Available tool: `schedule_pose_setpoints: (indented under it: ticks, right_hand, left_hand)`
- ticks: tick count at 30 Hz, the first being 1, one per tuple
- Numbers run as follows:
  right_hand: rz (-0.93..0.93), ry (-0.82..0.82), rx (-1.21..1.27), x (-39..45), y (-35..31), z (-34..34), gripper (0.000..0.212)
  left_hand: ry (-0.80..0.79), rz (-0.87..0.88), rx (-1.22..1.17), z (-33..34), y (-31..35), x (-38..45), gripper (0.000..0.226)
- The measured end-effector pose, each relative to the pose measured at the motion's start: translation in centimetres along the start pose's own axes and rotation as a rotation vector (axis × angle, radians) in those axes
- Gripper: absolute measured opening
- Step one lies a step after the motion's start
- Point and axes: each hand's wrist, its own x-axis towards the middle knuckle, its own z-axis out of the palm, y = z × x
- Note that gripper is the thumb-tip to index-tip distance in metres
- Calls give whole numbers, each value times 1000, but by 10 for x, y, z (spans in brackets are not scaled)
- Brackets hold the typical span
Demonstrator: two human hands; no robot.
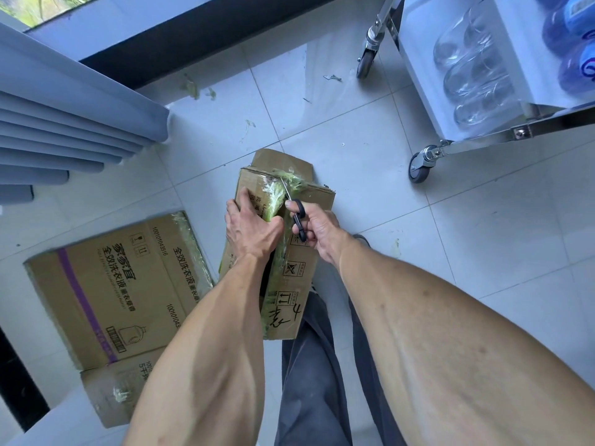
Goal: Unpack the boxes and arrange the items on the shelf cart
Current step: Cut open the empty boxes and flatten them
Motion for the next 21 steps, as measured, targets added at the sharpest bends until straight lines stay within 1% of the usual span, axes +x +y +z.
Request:
schedule_pose_setpoints:
  ticks: [4, 8, 11, 14, 16, 18, 19, 21]
  right_hand:
    - [-28, 32, -7, 4, -12, 2, 25]
    - [-9, -49, -56, 9, -32, 4, 19]
    - [5, -9, -52, 14, -34, 1, 24]
    - [-4, 16, 0, 17, -33, -4, 15]
    - [9, -12, 11, 16, -33, -11, 18]
    - [50, -48, -40, 15, -34, -16, 27]
    - [61, -37, -57, 13, -34, -18, 30]
    - [11, 88, -33, 13, -32, -19, 30]
  left_hand:
    - [15, -18, -22, -4, -1, -1, 74]
    - [26, -26, -31, -3, -4, 2, 69]
    - [28, -33, -40, -3, -3, 7, 69]
    - [34, -38, -84, -4, -2, 6, 65]
    - [52, -59, -133, -5, -4, 7, 60]
    - [100, -80, -106, -7, -3, 12, 58]
    - [143, -98, -56, -8, -1, 15, 56]
    - [283, -168, 62, -11, 1, 20, 46]
